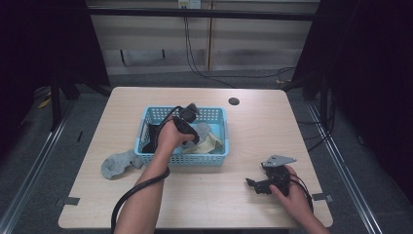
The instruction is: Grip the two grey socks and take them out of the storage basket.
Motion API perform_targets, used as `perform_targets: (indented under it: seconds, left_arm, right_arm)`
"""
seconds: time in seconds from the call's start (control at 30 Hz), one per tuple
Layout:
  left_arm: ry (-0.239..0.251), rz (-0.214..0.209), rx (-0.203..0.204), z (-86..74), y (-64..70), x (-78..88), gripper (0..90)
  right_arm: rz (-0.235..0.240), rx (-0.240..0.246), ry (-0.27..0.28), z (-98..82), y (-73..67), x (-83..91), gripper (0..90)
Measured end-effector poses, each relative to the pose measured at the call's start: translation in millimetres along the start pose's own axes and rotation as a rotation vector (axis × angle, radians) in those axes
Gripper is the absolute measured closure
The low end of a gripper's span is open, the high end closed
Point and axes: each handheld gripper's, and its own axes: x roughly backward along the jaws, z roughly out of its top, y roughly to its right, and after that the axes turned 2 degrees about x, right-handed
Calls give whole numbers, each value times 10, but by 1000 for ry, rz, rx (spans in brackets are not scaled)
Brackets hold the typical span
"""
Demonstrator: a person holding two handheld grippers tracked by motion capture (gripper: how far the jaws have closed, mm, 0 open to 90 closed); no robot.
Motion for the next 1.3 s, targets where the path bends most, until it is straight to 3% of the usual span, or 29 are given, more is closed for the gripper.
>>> perform_targets:
  seconds: [0.1, 0.2, 0.33, 0.4, 0.8, 0.9, 1.03, 1.2, 1.3]
  left_arm:
    - [-7, -4, 14, -24, -32, -52, 470]
    - [-34, -16, 16, -35, -52, -78, 605]
    - [-69, -4, 39, -31, -73, -41, 859]
    - [-69, -4, 37, -28, -78, 30, 883]
    - [-31, 18, 89, -272, -348, 651, 890]
    - [-44, 28, 124, -368, -430, 729, 889]
    - [-35, 29, 156, -446, -482, 705, 868]
    - [-3, 22, 155, -438, -464, 578, 679]
    - [24, 23, 133, -406, -434, 465, 562]
  right_arm:
    - [2, -1, 1, 0, 0, -1, 114]
    - [2, 0, -1, -2, 0, 3, 115]
    - [4, 3, 2, -4, 1, 1, 115]
    - [4, -2, -4, -6, -4, 8, 115]
    - [3, -2, 0, -7, -5, 8, 114]
    - [3, -4, -1, -7, -6, 9, 114]
    - [3, -2, 0, -7, -5, 8, 114]
    - [4, 1, -1, -8, -3, 8, 114]
    - [4, 1, -1, -8, -3, 8, 114]
